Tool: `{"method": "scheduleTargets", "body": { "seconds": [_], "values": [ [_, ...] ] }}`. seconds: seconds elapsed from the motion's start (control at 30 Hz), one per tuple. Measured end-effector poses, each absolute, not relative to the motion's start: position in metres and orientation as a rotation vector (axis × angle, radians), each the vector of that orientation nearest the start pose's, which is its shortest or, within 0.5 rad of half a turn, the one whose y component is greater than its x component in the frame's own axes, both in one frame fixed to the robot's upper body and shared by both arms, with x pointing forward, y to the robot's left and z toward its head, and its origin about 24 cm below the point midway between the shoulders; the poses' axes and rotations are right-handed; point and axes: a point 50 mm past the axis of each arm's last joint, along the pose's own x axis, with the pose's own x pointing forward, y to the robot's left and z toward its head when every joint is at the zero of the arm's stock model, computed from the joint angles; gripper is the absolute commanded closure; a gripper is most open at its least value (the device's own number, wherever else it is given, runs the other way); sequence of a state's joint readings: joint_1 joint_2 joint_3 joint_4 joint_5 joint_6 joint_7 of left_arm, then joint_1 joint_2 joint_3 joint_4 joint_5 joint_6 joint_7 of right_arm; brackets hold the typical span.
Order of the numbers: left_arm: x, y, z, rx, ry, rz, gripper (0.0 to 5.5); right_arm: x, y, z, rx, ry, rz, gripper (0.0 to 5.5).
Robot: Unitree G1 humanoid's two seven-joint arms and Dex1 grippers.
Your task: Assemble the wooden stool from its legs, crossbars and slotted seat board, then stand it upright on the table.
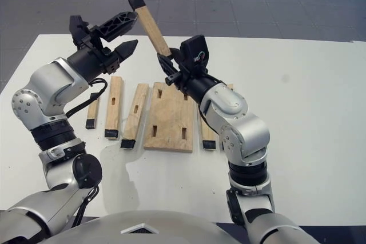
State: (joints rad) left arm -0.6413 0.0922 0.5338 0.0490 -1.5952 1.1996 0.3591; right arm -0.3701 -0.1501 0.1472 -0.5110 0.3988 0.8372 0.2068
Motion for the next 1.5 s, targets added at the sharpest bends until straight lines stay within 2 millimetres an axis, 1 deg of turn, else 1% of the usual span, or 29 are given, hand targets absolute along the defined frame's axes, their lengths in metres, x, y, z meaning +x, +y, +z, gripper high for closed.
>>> {"method": "scheduleTargets", "body": {
  "seconds": [0.17, 0.37, 0.53, 0.6, 0.9, 1.03, 1.1, 1.17, 1.33, 1.5],
  "values": [
    [0.31, 0.143, 0.181, -1.113, 0.401, -0.705, 1.03, 0.251, -0.068, 0.153, 0.057, 0.08, 0.757, 4.2],
    [0.312, 0.144, 0.173, -1.105, 0.441, -0.681, 1.03, 0.249, -0.067, 0.151, 0.053, 0.093, 0.782, 4.2],
    [0.311, 0.146, 0.168, -1.1, 0.466, -0.68, 1.74, 0.249, -0.067, 0.15, 0.049, 0.097, 0.789, 4.2],
    [0.311, 0.146, 0.167, -1.1, 0.473, -0.681, 2.14, 0.249, -0.068, 0.15, 0.051, 0.098, 0.79, 4.2],
    [0.311, 0.143, 0.17, -1.113, 0.466, -0.691, 3.66, 0.251, -0.068, 0.15, 0.052, 0.104, 0.799, 4.2],
    [0.312, 0.144, 0.17, -1.104, 0.467, -0.687, 4.18, 0.251, -0.069, 0.151, 0.06, 0.099, 0.808, 4.2],
    [0.312, 0.144, 0.17, -1.108, 0.465, -0.687, 4.58, 0.251, -0.069, 0.152, 0.058, 0.096, 0.81, 4.2],
    [0.312, 0.143, 0.17, -1.111, 0.465, -0.688, 4.84, 0.251, -0.069, 0.152, 0.057, 0.096, 0.81, 4.2],
    [0.312, 0.146, 0.168, -1.109, 0.465, -0.671, 5.02, 0.252, -0.07, 0.154, 0.047, 0.081, 0.82, 4.2],
    [0.311, 0.145, 0.169, -1.1, 0.475, -0.683, 5.06, 0.254, -0.078, 0.156, 0.014, 0.074, 0.849, 4.2]
  ]
}}
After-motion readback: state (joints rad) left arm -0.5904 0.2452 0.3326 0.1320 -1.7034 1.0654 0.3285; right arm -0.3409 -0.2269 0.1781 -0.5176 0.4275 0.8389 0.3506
